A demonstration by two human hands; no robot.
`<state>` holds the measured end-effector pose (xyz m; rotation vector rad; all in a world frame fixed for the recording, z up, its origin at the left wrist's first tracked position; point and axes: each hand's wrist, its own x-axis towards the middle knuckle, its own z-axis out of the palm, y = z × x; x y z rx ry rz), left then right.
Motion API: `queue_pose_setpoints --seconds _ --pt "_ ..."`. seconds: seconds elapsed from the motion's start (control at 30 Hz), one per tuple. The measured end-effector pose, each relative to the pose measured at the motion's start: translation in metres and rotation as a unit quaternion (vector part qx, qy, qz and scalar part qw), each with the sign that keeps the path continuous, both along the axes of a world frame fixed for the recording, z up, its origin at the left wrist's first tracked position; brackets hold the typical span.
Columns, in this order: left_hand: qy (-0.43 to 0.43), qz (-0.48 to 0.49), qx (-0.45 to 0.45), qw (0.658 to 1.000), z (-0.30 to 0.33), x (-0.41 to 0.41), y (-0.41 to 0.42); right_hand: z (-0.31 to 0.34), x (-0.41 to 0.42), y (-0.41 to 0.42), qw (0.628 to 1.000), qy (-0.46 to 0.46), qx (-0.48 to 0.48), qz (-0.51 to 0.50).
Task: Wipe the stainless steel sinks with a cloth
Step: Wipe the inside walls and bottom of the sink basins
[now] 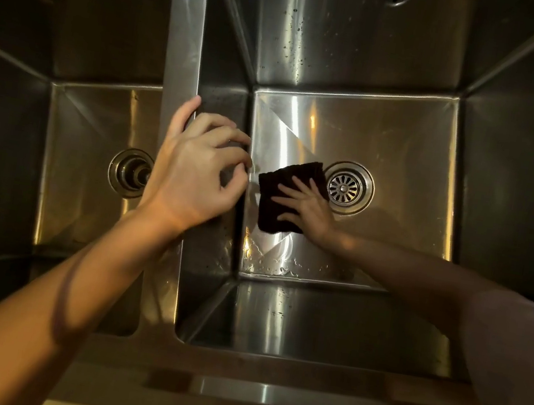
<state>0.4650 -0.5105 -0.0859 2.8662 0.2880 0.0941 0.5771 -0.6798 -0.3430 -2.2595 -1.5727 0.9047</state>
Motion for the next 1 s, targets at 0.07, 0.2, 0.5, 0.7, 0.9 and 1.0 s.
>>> queue_pose_setpoints --seconds 0.07,0.2,0.5,0.7,0.9,1.0 --pt "-0.005 0.000 0.003 1.000 -0.001 0.000 0.000 0.001 -0.017 0.004 1.000 0.000 -0.002 0.020" --pt "-0.007 -0.004 0.005 1.000 -0.002 -0.002 0.001 -0.001 -0.038 -0.023 0.990 -0.002 -0.003 0.141" --pt "-0.007 -0.004 -0.009 1.000 -0.001 0.000 0.001 0.001 0.009 -0.041 1.000 0.012 -0.007 0.017" --pt "-0.010 0.000 -0.003 1.000 -0.002 0.000 0.000 0.003 -0.045 0.004 0.999 -0.009 -0.019 0.037" --pt "-0.019 0.001 0.001 1.000 -0.005 0.000 0.002 0.002 -0.065 -0.019 0.994 0.008 -0.023 0.110" --pt "-0.018 -0.001 0.003 1.000 -0.004 -0.001 0.001 0.003 -0.052 -0.047 0.980 0.004 -0.049 0.191"
